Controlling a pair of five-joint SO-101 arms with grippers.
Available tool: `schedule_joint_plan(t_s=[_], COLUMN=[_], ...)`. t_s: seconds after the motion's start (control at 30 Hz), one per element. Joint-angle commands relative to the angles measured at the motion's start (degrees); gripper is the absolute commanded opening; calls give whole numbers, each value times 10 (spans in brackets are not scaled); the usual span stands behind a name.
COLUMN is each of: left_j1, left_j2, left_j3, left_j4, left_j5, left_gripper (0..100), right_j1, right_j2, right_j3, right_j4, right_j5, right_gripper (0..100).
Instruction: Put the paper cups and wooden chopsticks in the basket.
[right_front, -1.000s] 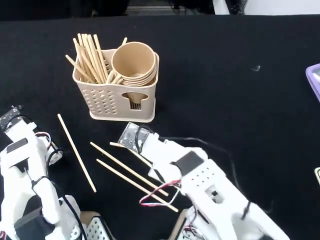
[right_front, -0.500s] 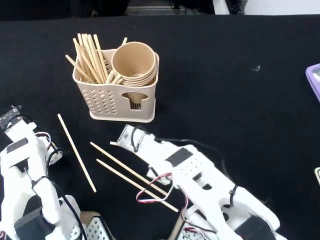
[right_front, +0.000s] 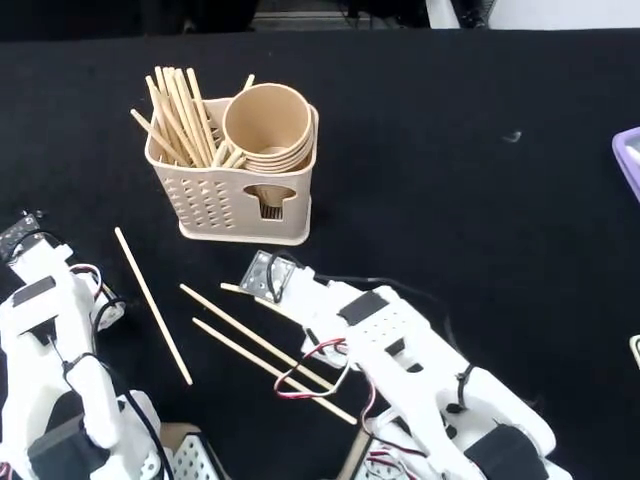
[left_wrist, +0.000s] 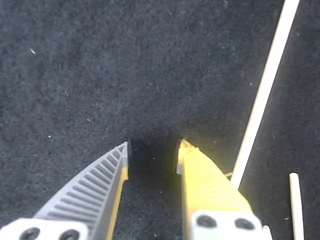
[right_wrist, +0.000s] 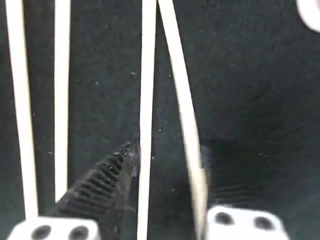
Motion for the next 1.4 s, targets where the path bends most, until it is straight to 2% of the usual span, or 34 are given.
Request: schedule_joint_plan(t_s=[0.0,0.03,0.33,0.5,0.6,0.73,0.93,1.0,1.13,1.27,1.37], left_j1=[0,0,0,0,0,0,0,0,0,0,0], left_j2=[-18,-18,-18,-18,-18,-18,-18,-18,-18,-18,-18], left_j3=[-8,-8,-8,-8,-8,-8,-8,-8,-8,-8,-8], left_j4=[-7,-7,-7,-7,-7,-7,-7,-7,-7,-7,-7], left_j5=[1,1,1,1,1,1,2,2,3,3,3], left_gripper=[170,170,170,170,170,170,170,170,170,170,170], right_j1=[11,11,14,40,68,69,69,72,69,28,-12], right_j2=[0,0,-2,-32,-116,-280,-463,-461,-407,-308,-222], right_j3=[-2,-1,-12,-48,-81,-119,-73,-24,16,-5,-11], right_j4=[12,21,67,134,207,319,364,344,296,289,256], right_j5=[17,18,20,18,21,21,21,21,21,21,16], right_gripper=[9,34,10,10,10,10,12,47,212,141,156])
